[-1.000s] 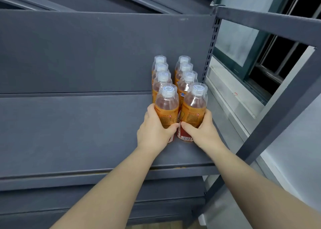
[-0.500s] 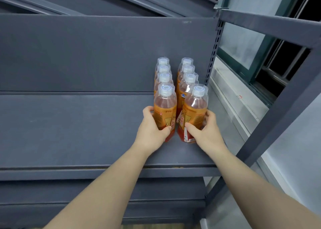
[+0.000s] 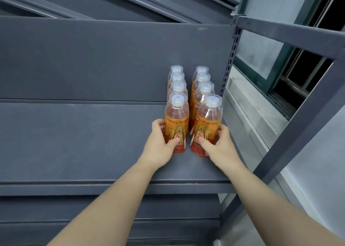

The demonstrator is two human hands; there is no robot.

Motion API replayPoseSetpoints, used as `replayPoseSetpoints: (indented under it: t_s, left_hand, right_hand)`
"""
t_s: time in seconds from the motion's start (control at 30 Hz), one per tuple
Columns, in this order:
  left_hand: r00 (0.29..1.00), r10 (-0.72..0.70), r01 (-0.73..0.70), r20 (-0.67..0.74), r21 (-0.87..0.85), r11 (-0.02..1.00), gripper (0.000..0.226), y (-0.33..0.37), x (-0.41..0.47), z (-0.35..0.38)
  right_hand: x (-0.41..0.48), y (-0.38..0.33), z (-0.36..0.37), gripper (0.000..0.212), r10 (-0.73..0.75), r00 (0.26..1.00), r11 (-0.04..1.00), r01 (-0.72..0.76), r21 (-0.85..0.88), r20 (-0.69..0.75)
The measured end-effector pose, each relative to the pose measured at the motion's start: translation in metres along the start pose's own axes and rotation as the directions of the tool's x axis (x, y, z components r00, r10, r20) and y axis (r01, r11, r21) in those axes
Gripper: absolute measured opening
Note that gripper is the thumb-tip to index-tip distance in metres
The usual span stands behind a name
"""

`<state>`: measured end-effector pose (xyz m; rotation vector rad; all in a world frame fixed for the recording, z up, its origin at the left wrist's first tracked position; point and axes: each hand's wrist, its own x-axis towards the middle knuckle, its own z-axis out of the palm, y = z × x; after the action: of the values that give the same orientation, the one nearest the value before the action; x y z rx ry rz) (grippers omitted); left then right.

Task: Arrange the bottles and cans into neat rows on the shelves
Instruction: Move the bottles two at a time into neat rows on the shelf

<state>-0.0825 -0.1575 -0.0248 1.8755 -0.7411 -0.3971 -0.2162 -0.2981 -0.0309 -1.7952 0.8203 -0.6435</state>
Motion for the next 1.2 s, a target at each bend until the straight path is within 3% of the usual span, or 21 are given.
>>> replayPoseSetpoints:
  t_s: [0.17, 0.5, 0.7, 0.87, 1.2]
  left_hand:
    - [0.997, 0.030, -0.019, -0.074, 0.153, 0.988, 0.084, 0.001, -0.002, 0.008]
    - [0.998, 0.055, -0.049, -0.036, 0.149, 0.988, 0.073, 0.002, -0.002, 0.006]
    - [0.996, 0.075, -0.068, -0.042, 0.156, 0.985, 0.085, 0.000, -0.005, 0.009]
    - [0.995, 0.064, -0.049, -0.080, 0.177, 0.983, 0.084, 0.001, -0.001, 0.013]
    - [0.995, 0.071, -0.058, -0.064, 0.187, 0.981, 0.077, -0.003, 0.004, 0.015]
  right_hand:
    - [0.002, 0.003, 0.006, 0.087, -0.060, 0.992, 0.978, 0.036, -0.206, -0.111]
    - [-0.002, 0.001, 0.000, 0.066, -0.057, 0.998, 0.996, 0.057, -0.069, 0.013]
    - [0.001, 0.007, 0.015, 0.083, -0.049, 0.996, 0.990, 0.037, -0.139, -0.080]
    - [0.006, 0.010, 0.019, 0.075, -0.081, 0.987, 0.981, 0.055, -0.188, -0.137]
    - [0.018, 0.009, 0.023, 0.067, -0.039, 0.997, 0.991, 0.031, -0.130, -0.063]
